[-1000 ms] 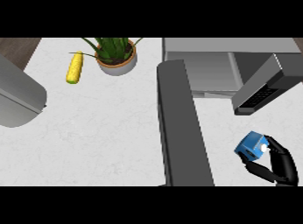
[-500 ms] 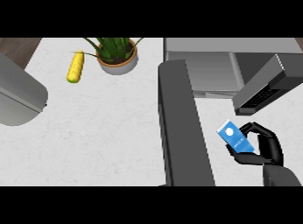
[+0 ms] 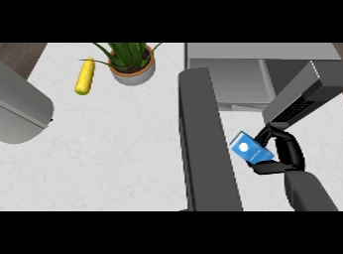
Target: Pick up the milk, place it into the microwave and close the microwave
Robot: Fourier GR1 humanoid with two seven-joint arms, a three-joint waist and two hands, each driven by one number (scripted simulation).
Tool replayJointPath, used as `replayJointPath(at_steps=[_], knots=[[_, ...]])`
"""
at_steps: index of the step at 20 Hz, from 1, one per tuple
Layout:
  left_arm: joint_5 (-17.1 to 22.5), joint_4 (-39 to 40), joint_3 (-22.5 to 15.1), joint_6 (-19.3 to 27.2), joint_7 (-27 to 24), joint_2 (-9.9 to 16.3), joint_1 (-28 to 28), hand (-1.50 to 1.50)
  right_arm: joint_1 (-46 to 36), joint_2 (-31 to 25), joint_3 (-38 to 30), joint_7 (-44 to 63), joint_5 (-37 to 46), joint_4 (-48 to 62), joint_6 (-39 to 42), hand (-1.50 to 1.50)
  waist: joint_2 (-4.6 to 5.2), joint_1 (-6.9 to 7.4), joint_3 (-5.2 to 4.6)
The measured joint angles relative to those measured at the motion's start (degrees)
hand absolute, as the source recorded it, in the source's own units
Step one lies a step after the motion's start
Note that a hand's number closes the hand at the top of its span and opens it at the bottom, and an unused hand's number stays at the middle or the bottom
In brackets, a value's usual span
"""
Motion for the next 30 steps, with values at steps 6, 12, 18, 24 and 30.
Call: replayJointPath(at_steps=[6,12,18,24,30], knots=[[0.9,0.8,1.6,-0.7,-0.2,-0.1,1.1,-1.5,1.6,3.1,3.4,2.9,-0.2,-8.9,0.3,1.5,-0.21,-0.52,-0.05],[3.6,0.4,4.5,-2.0,1.0,0.3,1.4,-1.5,0.2,6.1,5.3,11.4,-0.4,-17.7,-3.4,1.5,-0.18,-0.56,-0.04],[4.5,1.2,5.8,-3.2,1.2,0.4,0.5,-1.5,-6.2,7.0,5.5,17.6,1.2,-17.8,-8.8,1.5,0.04,-0.2,-0.01],[4.7,2.5,6.8,-4.4,1.4,0.3,-0.5,-1.5,-15.9,5.9,6.3,22.1,6.2,-10.5,-15.5,1.5,0.26,0.41,0.02],[4.1,3.5,6.6,-4.6,1.8,0.7,-2.7,-1.5,-25.8,4.8,4.6,22.7,9.6,1.5,-23.1,1.5,0.81,1.53,0.04]])
